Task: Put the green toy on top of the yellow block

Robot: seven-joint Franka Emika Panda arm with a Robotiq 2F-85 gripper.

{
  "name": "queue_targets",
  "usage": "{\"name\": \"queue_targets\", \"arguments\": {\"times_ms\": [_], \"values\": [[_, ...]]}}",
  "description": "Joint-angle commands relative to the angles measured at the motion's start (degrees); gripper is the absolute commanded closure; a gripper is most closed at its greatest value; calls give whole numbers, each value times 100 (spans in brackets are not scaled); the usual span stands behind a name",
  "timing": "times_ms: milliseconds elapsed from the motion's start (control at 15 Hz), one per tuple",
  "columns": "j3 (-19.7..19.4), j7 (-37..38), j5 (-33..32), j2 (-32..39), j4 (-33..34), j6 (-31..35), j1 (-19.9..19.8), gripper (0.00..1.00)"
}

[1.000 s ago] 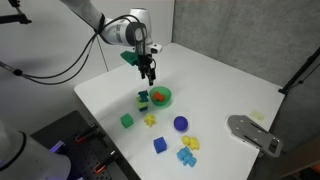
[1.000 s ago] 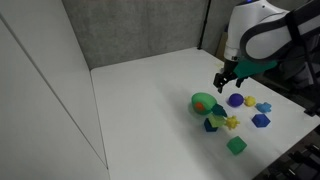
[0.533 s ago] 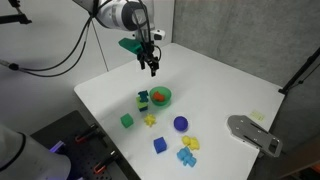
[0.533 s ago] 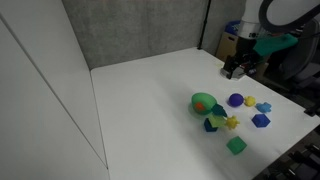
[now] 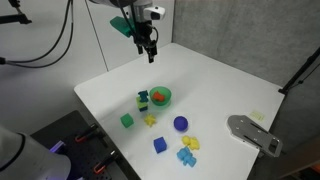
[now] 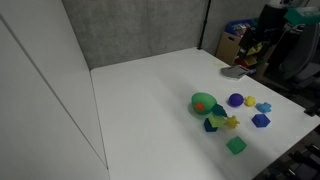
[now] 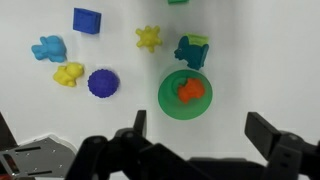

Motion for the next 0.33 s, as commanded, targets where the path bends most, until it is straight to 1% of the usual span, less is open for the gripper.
{"name": "queue_targets", "arguments": {"times_ms": [0, 67, 133, 267], "values": [[93, -79, 146, -550, -393, 118, -164, 0], [94, -117, 172, -604, -405, 49, -177, 0], [136, -21, 69, -360, -207, 2, -187, 0], [154, -21, 70, -409, -241, 2, -207, 0]]}}
